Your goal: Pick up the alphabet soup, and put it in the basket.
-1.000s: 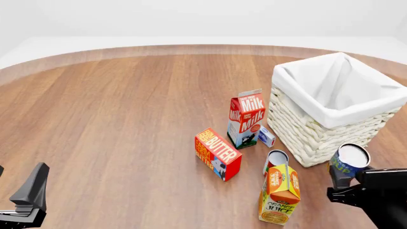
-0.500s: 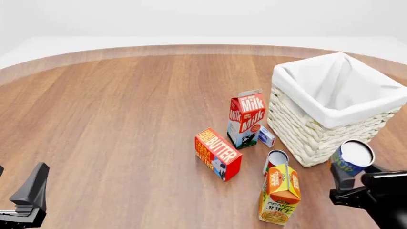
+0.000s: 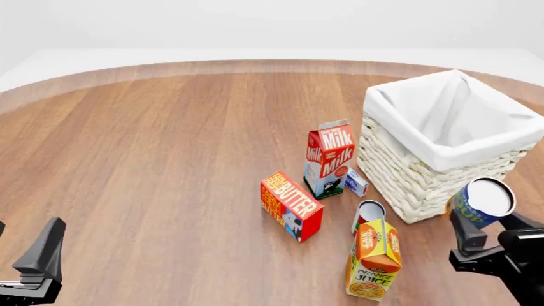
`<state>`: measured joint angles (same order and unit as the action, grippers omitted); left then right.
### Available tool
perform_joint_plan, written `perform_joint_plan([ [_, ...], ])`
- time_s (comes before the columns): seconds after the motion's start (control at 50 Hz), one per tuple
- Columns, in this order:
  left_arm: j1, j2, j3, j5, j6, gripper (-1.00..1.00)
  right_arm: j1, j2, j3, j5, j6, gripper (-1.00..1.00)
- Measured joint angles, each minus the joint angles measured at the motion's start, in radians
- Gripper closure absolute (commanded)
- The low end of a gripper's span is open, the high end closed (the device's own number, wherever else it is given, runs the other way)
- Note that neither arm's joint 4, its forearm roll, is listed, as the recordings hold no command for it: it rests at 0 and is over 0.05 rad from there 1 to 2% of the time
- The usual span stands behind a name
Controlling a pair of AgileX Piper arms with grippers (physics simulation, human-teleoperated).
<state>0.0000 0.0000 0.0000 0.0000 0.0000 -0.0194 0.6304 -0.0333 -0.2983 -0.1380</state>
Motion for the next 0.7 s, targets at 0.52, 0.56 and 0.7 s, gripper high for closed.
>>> perform_joint_plan([
  [0.52,0.0,0.0,0.0,0.0,0.0,-1.0,0.009,-0.137,-0.105,0.168,-0.033,1.0],
  [0.56,0.0,0.0,0.0,0.0,0.0,-1.0,0.01,-0.146,-0.114,0.18,-0.036,1.0],
  [0.7,0.0,0.0,0.0,0.0,0.0,-1.0,0.017,-0.171,-0.144,0.219,-0.048,1.0],
])
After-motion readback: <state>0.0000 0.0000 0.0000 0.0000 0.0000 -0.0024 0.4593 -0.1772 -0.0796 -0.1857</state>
